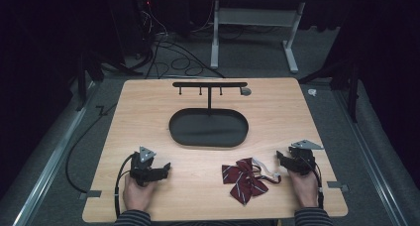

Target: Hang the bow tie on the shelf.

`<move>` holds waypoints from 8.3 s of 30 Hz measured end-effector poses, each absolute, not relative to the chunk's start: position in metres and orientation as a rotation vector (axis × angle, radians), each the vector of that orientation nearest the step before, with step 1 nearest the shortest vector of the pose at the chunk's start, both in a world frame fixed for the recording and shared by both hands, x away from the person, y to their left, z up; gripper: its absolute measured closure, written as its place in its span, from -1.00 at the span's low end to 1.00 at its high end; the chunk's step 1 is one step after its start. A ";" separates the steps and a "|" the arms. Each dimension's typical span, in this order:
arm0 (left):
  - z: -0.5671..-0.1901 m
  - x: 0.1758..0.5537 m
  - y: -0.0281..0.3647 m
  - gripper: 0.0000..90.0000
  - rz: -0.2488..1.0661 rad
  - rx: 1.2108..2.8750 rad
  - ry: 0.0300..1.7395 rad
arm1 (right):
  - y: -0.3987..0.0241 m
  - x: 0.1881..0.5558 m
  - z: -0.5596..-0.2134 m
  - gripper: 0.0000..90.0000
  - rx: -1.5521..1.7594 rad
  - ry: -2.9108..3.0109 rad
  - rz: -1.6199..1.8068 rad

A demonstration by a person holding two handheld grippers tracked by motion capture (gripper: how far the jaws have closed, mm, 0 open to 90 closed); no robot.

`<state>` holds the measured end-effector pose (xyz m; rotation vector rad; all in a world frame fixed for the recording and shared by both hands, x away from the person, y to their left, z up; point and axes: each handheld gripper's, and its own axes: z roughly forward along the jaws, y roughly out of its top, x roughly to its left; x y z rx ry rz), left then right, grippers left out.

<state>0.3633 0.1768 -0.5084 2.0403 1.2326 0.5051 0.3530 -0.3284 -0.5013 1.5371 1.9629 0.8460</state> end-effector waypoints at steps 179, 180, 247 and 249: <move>-0.508 0.363 0.177 -0.65 0.507 2.037 1.235 | -0.215 0.418 -0.303 0.97 0.939 2.176 1.308; -0.508 0.363 0.177 -0.65 0.508 2.037 1.235 | -0.214 0.420 -0.303 0.97 0.937 2.179 1.306; -0.508 0.363 0.177 -0.65 0.509 2.038 1.236 | -0.174 0.509 -0.333 0.96 1.102 2.213 1.198; -0.508 0.363 0.177 -0.65 0.509 2.038 1.236 | -0.174 0.509 -0.333 0.96 1.109 2.213 1.201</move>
